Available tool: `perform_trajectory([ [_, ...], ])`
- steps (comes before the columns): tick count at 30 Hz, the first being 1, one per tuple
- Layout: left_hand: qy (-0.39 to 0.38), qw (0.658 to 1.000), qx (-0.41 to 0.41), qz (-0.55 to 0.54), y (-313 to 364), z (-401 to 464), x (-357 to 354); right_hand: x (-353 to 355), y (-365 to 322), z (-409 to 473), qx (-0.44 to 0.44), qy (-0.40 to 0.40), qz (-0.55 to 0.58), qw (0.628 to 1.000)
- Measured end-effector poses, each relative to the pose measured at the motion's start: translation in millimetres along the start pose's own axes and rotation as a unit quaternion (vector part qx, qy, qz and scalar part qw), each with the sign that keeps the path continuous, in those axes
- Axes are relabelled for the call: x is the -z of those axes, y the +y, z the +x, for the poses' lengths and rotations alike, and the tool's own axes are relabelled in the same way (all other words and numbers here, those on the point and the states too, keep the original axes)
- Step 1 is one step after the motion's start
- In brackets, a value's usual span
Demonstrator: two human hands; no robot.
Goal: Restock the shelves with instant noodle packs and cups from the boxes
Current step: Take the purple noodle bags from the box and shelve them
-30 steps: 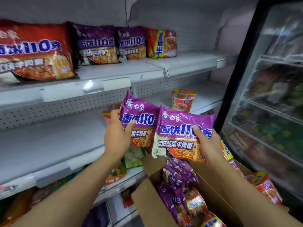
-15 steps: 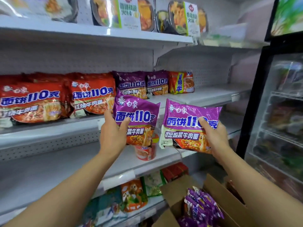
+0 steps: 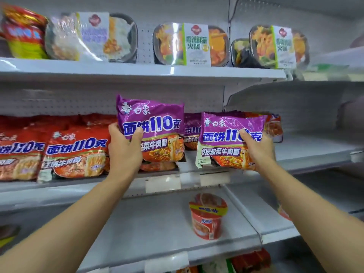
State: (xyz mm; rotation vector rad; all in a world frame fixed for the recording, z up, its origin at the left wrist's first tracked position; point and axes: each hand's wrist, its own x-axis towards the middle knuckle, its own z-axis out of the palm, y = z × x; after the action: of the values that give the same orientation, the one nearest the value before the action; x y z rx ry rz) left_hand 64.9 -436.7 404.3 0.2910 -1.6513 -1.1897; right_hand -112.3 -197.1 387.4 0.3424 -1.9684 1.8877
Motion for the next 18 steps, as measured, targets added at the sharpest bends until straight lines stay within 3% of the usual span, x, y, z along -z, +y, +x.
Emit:
perform_trajectory([
  [18,0.059,0.998,-0.001,-0.015,-20,74,-59,-139,63,135,0.035,-0.147,-0.022,0.988],
])
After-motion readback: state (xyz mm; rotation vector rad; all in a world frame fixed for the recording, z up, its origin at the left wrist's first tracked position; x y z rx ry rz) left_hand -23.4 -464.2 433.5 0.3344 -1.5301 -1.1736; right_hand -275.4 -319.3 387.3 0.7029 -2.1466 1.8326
